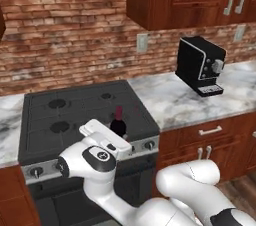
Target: There is a wine glass and glass cup on the dining counter. Place the wine bottle next to the wine glass and the juice bottle next to the glass cup.
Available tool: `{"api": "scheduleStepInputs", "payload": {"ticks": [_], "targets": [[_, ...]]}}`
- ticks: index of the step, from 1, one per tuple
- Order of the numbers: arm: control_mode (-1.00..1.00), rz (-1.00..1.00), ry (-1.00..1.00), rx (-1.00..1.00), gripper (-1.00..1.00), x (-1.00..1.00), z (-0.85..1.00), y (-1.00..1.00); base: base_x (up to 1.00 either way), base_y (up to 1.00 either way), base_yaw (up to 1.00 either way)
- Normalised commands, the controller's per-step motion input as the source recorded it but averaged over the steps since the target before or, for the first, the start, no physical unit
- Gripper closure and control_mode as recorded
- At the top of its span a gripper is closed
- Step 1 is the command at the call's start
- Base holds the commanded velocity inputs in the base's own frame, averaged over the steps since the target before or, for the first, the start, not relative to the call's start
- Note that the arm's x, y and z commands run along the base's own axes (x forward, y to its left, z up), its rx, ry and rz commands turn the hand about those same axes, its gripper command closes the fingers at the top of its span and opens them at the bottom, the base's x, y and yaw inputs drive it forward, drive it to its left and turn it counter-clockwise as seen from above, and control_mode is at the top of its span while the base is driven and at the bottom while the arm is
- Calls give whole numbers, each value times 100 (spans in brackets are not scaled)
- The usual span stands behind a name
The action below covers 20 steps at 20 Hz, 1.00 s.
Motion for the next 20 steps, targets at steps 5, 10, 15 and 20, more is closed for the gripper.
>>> {"api": "scheduleStepInputs", "payload": {"ticks": [5, 10, 15, 20], "targets": [[100, 0, 0, 0, 100, 0, 0, 0, -20, 78, 44], [100, 0, 0, 0, 100, 0, 0, 0, -18, 69, 56], [100, 0, 0, 0, 100, 0, 0, 0, -13, 68, 56], [100, 0, 0, 0, 100, 0, 0, 0, -4, 69, 52]]}}
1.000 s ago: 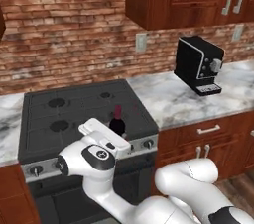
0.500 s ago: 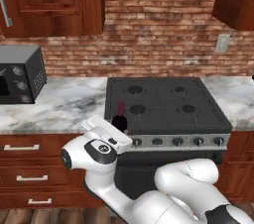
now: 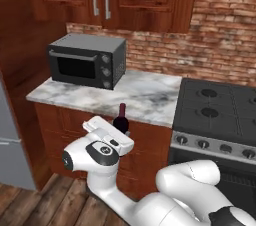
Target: There is a wine glass and glass cup on the dining counter. Place the wine bottle next to the wine glass and the juice bottle next to the glass cup.
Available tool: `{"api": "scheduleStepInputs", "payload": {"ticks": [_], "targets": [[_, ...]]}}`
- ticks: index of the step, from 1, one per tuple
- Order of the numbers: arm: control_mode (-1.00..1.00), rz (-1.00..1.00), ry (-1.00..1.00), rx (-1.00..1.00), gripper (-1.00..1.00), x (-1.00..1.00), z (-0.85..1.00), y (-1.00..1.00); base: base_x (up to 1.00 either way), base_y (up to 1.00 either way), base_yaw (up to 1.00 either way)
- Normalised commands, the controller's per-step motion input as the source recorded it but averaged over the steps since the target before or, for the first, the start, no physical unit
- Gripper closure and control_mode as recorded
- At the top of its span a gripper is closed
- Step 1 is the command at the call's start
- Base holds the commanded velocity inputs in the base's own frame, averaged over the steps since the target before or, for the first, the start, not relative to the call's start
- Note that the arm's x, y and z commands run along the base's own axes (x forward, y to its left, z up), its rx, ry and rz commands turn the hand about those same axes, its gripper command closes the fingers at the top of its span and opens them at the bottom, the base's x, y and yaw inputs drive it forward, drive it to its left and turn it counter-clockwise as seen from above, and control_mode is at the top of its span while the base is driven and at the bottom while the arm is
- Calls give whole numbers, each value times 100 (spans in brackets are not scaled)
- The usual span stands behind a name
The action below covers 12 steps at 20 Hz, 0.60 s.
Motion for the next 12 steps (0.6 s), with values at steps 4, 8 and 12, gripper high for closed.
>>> {"api": "scheduleStepInputs", "payload": {"ticks": [4, 8, 12], "targets": [[100, 0, 0, 0, 100, 0, 0, 0, 0, 71, 46], [100, 0, 0, 0, 100, 0, 0, 0, 0, 73, 41], [100, 0, 0, 0, 100, 0, 0, 0, 3, 75, 38]]}}
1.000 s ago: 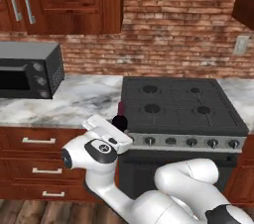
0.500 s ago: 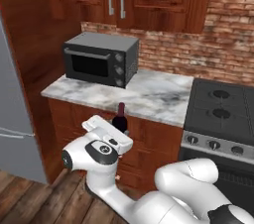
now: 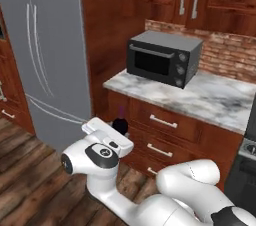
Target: There is a wine glass and glass cup on the dining counter. Place the wine bottle next to the wine glass and the juice bottle next to the glass cup.
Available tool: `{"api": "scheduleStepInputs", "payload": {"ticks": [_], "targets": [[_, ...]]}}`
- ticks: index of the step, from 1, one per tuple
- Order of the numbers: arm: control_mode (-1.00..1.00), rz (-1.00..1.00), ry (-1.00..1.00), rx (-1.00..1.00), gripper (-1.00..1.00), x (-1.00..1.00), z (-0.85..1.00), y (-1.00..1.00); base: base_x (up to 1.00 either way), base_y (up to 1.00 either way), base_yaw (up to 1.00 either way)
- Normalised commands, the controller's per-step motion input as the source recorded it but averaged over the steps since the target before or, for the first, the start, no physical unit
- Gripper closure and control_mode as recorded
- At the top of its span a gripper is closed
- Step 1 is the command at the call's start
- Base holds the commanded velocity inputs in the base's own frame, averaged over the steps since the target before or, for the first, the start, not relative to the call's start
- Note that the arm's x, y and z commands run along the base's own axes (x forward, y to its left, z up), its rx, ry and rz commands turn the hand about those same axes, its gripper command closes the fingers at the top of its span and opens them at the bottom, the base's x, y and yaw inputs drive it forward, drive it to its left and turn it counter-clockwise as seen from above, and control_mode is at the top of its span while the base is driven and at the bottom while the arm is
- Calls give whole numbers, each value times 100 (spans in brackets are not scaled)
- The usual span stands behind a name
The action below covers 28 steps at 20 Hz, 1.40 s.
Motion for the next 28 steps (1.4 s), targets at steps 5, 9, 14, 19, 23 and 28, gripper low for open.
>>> {"api": "scheduleStepInputs", "payload": {"ticks": [5, 9, 14, 19, 23, 28], "targets": [[100, 0, 0, 0, 100, 0, 0, 0, 7, 75, 35], [100, 0, 0, 0, 100, 0, 0, 0, 8, 74, 37], [100, 0, 0, 0, 100, 0, 0, 0, 13, 72, 37], [100, 0, 0, 0, 100, 0, 0, 0, 16, 71, 36], [100, 0, 0, 0, 100, 0, 0, 0, 27, 65, 37], [100, 0, 0, 0, 100, 0, 0, 0, 42, 59, 33]]}}
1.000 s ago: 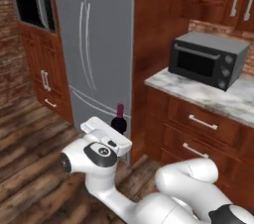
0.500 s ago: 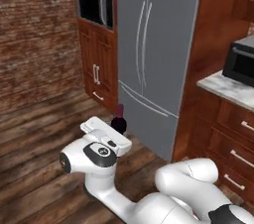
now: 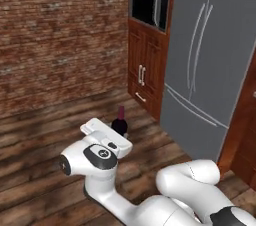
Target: There is a wine glass and glass cup on the dining counter. Place the wine bottle next to the wine glass and the juice bottle next to the glass cup.
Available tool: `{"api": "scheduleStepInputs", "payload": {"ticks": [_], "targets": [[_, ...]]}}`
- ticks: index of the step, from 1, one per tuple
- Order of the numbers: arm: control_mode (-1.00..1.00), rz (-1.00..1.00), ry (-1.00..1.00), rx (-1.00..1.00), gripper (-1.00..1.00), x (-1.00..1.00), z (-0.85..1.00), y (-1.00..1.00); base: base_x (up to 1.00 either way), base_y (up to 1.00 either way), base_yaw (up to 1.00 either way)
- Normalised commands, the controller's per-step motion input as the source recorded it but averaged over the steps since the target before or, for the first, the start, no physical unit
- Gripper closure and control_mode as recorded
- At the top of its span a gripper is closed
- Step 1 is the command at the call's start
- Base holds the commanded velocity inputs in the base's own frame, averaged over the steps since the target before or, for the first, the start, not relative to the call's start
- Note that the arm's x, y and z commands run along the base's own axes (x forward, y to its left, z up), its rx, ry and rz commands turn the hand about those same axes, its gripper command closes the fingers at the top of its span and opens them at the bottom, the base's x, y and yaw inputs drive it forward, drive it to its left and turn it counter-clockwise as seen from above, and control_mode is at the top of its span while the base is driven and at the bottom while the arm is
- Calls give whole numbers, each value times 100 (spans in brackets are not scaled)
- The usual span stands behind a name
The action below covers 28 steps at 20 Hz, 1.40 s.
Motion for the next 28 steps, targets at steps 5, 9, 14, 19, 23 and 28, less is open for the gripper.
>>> {"api": "scheduleStepInputs", "payload": {"ticks": [5, 9, 14, 19, 23, 28], "targets": [[100, 0, 0, 0, 100, 0, 0, 0, 63, 53, 25], [100, 0, 0, 0, 100, 0, 0, 0, 88, 36, 17], [100, 0, 0, 0, 100, 0, 0, 0, 92, 31, 18], [100, 0, 0, 0, 100, 0, 0, 0, 93, 27, 18], [100, 0, 0, 0, 100, 0, 0, 0, 94, 25, 17], [100, 0, 0, 0, 100, 0, 0, 0, 94, 23, 18]]}}
